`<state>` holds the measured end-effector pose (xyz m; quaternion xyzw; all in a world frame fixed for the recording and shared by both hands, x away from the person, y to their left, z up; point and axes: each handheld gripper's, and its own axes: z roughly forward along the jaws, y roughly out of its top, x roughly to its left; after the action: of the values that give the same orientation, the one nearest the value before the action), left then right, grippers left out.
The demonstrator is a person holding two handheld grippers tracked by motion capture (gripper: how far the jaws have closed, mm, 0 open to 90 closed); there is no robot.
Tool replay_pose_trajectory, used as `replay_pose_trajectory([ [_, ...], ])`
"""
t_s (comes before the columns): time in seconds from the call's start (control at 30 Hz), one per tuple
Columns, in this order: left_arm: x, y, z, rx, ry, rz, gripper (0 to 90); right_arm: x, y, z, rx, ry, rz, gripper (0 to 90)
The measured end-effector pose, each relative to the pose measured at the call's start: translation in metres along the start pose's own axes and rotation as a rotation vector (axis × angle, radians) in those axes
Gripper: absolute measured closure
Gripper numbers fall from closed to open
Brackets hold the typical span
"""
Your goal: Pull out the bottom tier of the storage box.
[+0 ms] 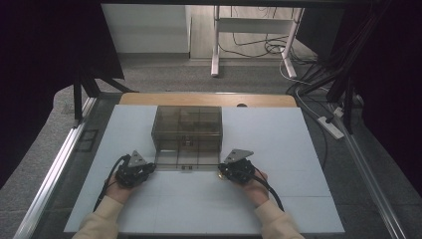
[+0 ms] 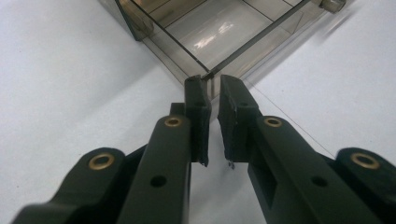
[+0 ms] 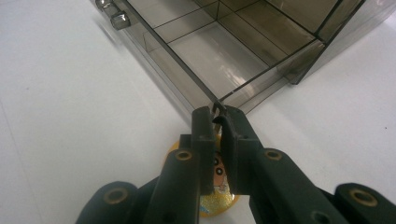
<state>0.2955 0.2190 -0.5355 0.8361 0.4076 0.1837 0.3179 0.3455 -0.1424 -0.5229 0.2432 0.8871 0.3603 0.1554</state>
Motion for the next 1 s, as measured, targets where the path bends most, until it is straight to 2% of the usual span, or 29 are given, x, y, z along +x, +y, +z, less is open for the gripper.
replay_pose_trajectory([
  [0.37,0.001,-0.001,0.001,-0.005,-0.010,0.003,78.9,-0.001,-0.001,0.000,-0.001,0.013,0.002,82.5],
  [0.4,0.001,-0.001,0.000,-0.009,0.002,-0.001,73.9,-0.002,-0.001,0.000,-0.007,0.018,0.006,77.3],
  [0.43,0.001,-0.001,0.000,-0.011,0.022,-0.013,62.4,-0.002,-0.001,0.000,-0.016,0.012,0.015,69.1],
  [0.47,0.002,-0.001,-0.002,-0.017,0.027,-0.026,55.4,-0.003,0.000,-0.002,-0.028,0.001,0.026,62.0],
  [0.53,0.004,-0.001,-0.005,-0.042,-0.003,-0.051,52.1,-0.005,0.001,-0.007,-0.058,-0.031,0.043,54.1],
  [0.6,0.004,-0.001,-0.007,-0.059,-0.012,-0.055,47.1,-0.010,0.002,-0.014,-0.085,-0.024,0.070,47.2],
  [0.67,0.002,0.000,-0.008,-0.065,-0.015,-0.060,41.3,-0.014,0.001,-0.019,-0.099,0.000,0.089,42.0],
  [0.77,-0.003,-0.001,-0.009,-0.066,-0.015,-0.066,36.1,-0.017,0.001,-0.023,-0.090,0.026,0.071,37.1],
  [1.0,-0.011,-0.009,-0.018,-0.087,-0.042,-0.102,29.0,-0.019,0.002,-0.027,-0.049,0.036,0.043,29.9],
])
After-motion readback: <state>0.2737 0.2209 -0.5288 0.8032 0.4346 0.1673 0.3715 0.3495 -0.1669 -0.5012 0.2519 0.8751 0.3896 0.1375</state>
